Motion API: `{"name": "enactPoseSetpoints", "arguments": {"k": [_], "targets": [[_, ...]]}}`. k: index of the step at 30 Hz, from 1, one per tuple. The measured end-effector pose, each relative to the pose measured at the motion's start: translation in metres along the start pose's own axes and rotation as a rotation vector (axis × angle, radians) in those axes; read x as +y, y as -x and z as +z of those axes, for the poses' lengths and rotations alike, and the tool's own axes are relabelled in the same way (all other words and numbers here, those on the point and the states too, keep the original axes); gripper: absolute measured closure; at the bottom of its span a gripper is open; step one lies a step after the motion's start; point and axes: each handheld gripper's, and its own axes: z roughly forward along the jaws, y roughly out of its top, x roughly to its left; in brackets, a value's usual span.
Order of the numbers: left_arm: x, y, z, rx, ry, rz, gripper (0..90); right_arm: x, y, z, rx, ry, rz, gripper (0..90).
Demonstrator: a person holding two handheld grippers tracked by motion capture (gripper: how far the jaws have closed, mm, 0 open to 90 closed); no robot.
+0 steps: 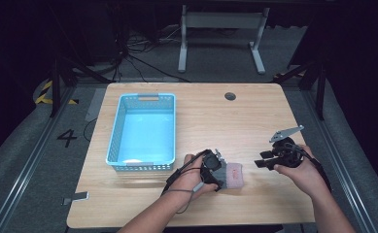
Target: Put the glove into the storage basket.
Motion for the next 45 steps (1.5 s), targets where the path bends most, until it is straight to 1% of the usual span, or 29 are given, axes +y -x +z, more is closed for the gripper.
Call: {"name": "enactPoseSetpoints", "arguments": {"k": [2,3,5,6,8,9,10,11,15,18,21,22,24,29,34,37,38,39,43,45], "targets": [[0.001,0.002,0.000,0.012,-0.007,0.003,25.6,0.000,0.000,0.000,0.012,0.007,0.007,54.2],[0.001,0.002,0.000,0.015,-0.008,0.002,26.9,0.000,0.000,-0.001,0.011,0.009,0.006,54.1],[0.001,0.004,-0.001,0.013,-0.010,-0.004,30.7,0.000,0.001,-0.001,0.009,0.010,0.009,54.2],[0.001,0.004,-0.002,0.009,-0.008,0.000,32.7,0.000,0.001,-0.001,0.009,0.009,0.008,54.2],[0.002,0.005,-0.003,0.000,-0.007,0.010,41.4,-0.001,0.001,-0.001,0.008,0.010,0.010,54.1],[0.002,0.006,-0.003,-0.004,-0.009,0.011,46.8,-0.001,0.001,-0.001,0.008,0.010,0.013,54.1],[0.002,0.007,-0.003,-0.005,-0.009,0.011,50.2,-0.001,0.002,-0.001,0.008,0.011,0.013,54.1],[0.003,0.008,-0.004,-0.001,-0.014,0.017,52.7,-0.001,0.002,-0.001,0.008,0.012,0.014,54.1],[0.004,0.011,-0.004,-0.001,-0.013,0.015,62.3,0.000,0.002,-0.001,0.010,0.013,0.015,54.1],[0.004,0.011,-0.005,-0.003,-0.008,0.014,66.7,-0.001,0.003,-0.001,0.008,0.016,0.015,54.2],[0.005,0.010,-0.008,-0.008,0.005,0.020,68.6,-0.001,0.005,-0.001,0.007,0.018,0.022,54.2],[0.004,0.009,-0.010,-0.017,0.011,0.010,69.0,0.000,0.006,-0.001,0.009,0.018,0.022,54.2],[0.004,0.009,-0.014,-0.016,0.023,0.013,69.4,0.000,0.007,-0.001,0.009,0.020,0.021,54.2],[0.002,0.007,-0.031,-0.028,0.048,0.003,69.7,0.002,0.010,-0.001,0.009,0.028,0.021,54.3],[0.002,0.002,-0.048,-0.025,0.073,-0.003,69.6,0.006,0.011,0.000,0.012,0.030,0.020,55.3],[0.003,0.000,-0.060,-0.019,0.090,0.001,69.6,0.009,0.012,0.000,0.020,0.033,0.014,55.8],[0.003,0.000,-0.062,-0.019,0.093,-0.005,69.6,0.009,0.012,0.001,0.020,0.034,0.018,56.0],[0.003,-0.001,-0.066,-0.015,0.095,0.001,69.6,0.010,0.013,0.001,0.020,0.035,0.018,56.2],[0.003,-0.004,-0.076,-0.016,0.111,-0.013,69.6,0.013,0.015,0.004,0.026,0.032,0.019,56.4],[0.002,-0.006,-0.082,-0.008,0.118,-0.015,69.6,0.014,0.015,0.005,0.028,0.031,0.016,56.4]]}}
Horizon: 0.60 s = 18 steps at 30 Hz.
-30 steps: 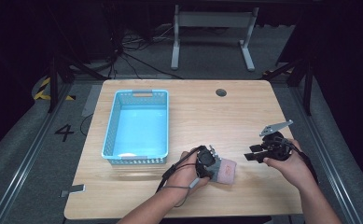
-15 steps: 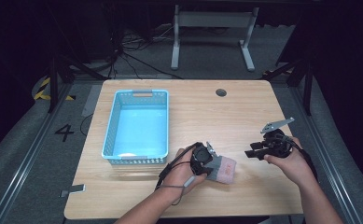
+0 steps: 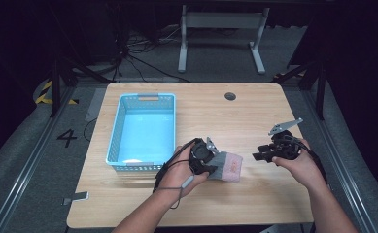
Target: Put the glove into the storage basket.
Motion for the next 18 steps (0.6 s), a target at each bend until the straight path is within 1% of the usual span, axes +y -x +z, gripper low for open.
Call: {"name": "enactPoseSetpoints", "arguments": {"k": [1,4,10,16,18], "targets": [[0.000,-0.001,-0.003,0.002,0.002,0.003,69.6,0.001,0.001,0.000,0.001,0.001,-0.004,56.5],[0.001,-0.005,-0.012,0.008,0.017,-0.006,69.5,0.002,0.002,0.002,0.005,0.002,0.000,57.2],[0.000,-0.013,-0.028,0.019,0.034,-0.017,69.5,0.001,0.006,0.005,-0.003,0.001,-0.001,56.9],[-0.001,-0.025,-0.044,0.035,0.051,-0.024,69.5,-0.002,0.008,0.005,-0.007,0.005,0.013,56.8],[-0.001,-0.030,-0.049,0.042,0.057,-0.033,69.4,-0.003,0.009,0.006,-0.009,0.006,0.016,56.7]]}}
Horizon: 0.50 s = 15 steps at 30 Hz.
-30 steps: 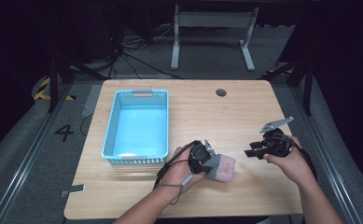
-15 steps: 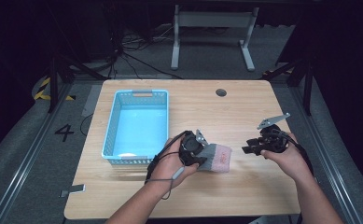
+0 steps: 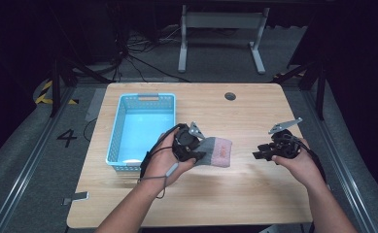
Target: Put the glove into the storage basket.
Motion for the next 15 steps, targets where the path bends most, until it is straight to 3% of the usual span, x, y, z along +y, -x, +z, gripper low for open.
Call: {"name": "enactPoseSetpoints", "arguments": {"k": [15], "targets": [[-0.005,-0.044,-0.039,0.087,0.027,-0.060,69.3,-0.009,0.001,-0.004,-0.010,0.002,0.026,57.3]]}}
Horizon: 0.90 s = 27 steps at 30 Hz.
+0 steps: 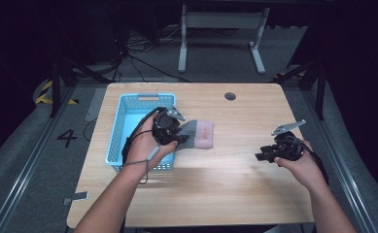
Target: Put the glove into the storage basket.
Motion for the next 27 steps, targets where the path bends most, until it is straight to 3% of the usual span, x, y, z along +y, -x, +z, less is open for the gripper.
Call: {"name": "enactPoseSetpoints", "arguments": {"k": [2,12,27], "targets": [[-0.001,-0.007,-0.004,0.024,-0.011,0.000,69.2,-0.002,0.001,0.000,0.004,-0.001,0.010,57.8],[-0.007,-0.042,-0.009,0.033,0.008,-0.048,69.0,-0.011,0.001,-0.002,-0.003,-0.005,0.026,57.8],[-0.020,-0.091,-0.008,0.047,-0.022,-0.081,68.8,-0.021,0.001,-0.004,-0.015,-0.004,0.044,56.7]]}}
